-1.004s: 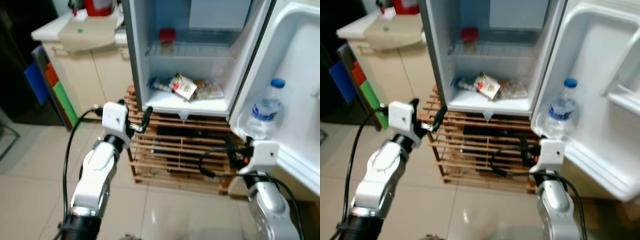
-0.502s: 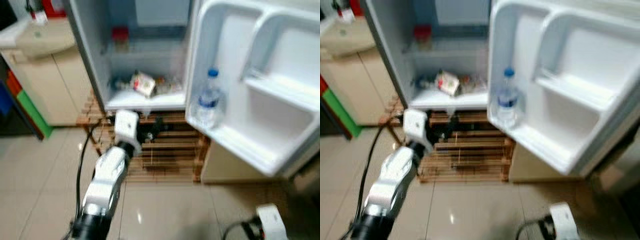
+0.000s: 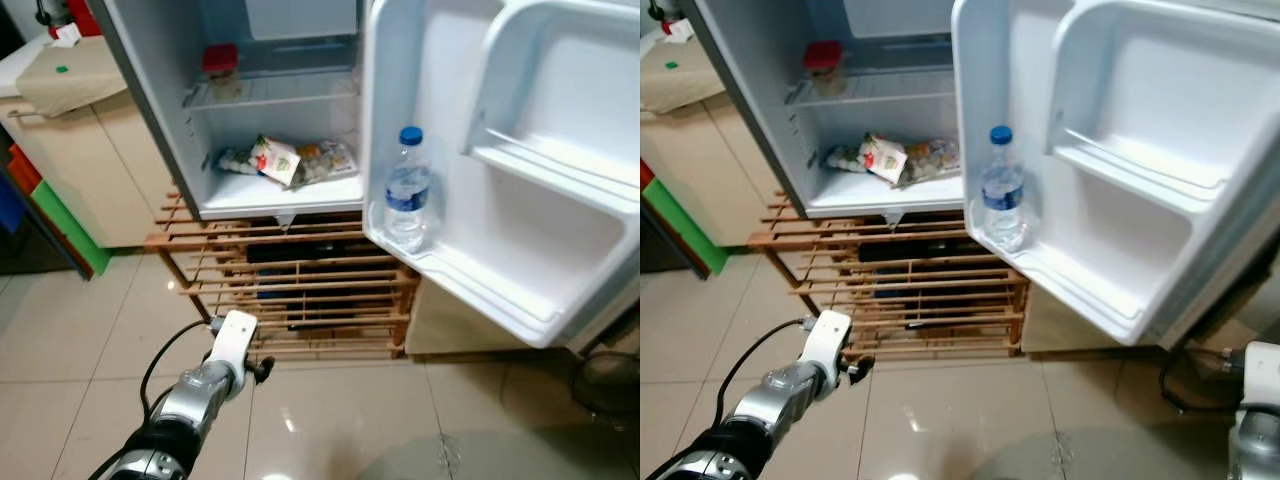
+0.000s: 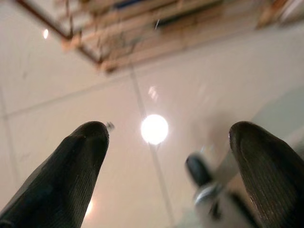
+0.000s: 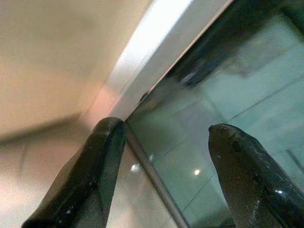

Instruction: Restocking fridge

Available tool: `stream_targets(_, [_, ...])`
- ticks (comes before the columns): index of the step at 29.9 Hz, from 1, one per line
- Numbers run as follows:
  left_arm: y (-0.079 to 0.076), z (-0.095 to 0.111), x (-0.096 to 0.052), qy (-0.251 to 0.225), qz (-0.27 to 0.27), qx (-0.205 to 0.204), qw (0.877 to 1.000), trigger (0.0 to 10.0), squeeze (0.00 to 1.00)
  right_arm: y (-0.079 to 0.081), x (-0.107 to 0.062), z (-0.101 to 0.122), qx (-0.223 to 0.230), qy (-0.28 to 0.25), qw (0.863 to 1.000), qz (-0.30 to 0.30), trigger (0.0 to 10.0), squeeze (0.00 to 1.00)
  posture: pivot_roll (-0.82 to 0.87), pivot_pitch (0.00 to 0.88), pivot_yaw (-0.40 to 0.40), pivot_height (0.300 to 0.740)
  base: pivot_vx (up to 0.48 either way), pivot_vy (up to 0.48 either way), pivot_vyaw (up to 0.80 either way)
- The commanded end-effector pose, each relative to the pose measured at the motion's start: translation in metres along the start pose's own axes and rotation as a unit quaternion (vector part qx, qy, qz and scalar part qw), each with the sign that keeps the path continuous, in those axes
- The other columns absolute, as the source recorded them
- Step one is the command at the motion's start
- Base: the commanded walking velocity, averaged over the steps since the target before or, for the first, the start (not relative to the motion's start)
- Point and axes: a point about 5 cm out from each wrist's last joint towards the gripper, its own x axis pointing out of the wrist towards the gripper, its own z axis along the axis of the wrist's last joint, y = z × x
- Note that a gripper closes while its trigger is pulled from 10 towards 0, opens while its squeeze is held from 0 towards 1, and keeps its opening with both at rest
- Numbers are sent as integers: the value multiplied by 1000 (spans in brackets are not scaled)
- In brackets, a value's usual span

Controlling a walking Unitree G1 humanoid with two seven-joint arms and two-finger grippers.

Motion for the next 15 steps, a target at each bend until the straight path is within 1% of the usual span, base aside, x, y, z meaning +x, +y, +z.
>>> stream_targets(1, [8, -7, 0, 20, 14, 25, 999, 10000, 0, -14, 6, 19, 25, -21, 998, -45, 10000, 0, -251, 10, 103, 740, 0, 0, 0])
stream_targets(2, [9, -12, 0, 31, 16, 32, 999, 10000, 0, -16, 7, 25, 32, -29, 997, -57, 10000, 0, -253, 10, 104, 740, 0, 0, 0])
stream_targets(4, [11, -22, -1, 51, 21, 57, 997, 10000, 0, -17, 9, 34, 50, -38, 996, -61, 10000, 0, -253, 10, 106, 740, 0, 0, 0])
stream_targets(6, [15, -38, -2, 83, 26, 98, 991, 10000, 0, -13, 10, 45, 80, -49, 995, -46, 10000, 0, -258, 11, 108, 740, 0, 0, 0])
stream_targets(8, [16, -47, -3, 104, 24, 122, 987, 10000, 0, -8, 11, 51, 98, -57, 993, -27, 10000, 0, -258, 11, 108, 740, 0, 0, 0])
stream_targets(9, [16, -47, -3, 104, 24, 122, 987, 10000, 0, -8, 11, 51, 98, -57, 993, -27, 10000, 0, -258, 11, 108, 740, 0, 0, 0])
stream_targets(10, [17, -50, -4, 110, 25, 128, 985, 10000, 0, -5, 9, 54, 111, -62, 992, -13, 10000, 0, -263, 13, 110, 740, 0, 0, 0])
stream_targets(11, [17, -54, -4, 116, 26, 139, 983, 10000, 0, 2, 7, 58, 135, -65, 989, 17, 10000, 0, -266, 13, 112, 740, 0, 0, 0])
stream_targets(12, [17, -57, -5, 119, 26, 143, 982, 10000, 0, 8, 4, 62, 145, -67, 986, 40, 10000, 0, -267, 14, 113, 740, 0, 0, 0])
stream_targets(13, [17, -57, -5, 119, 26, 143, 982, 10000, 0, 8, 4, 62, 145, -67, 986, 40, 10000, 0, -267, 14, 113, 740, 0, 0, 0])
stream_targets(14, [16, -60, -5, 123, 24, 146, 981, 10000, 0, 14, 1, 63, 148, -66, 984, 68, 10000, 0, -267, 15, 112, 740, 0, 0, 0])
stream_targets(15, [16, -60, -5, 123, 24, 146, 981, 10000, 0, 14, 1, 63, 148, -66, 984, 68, 10000, 0, -267, 15, 112, 740, 0, 0, 0])
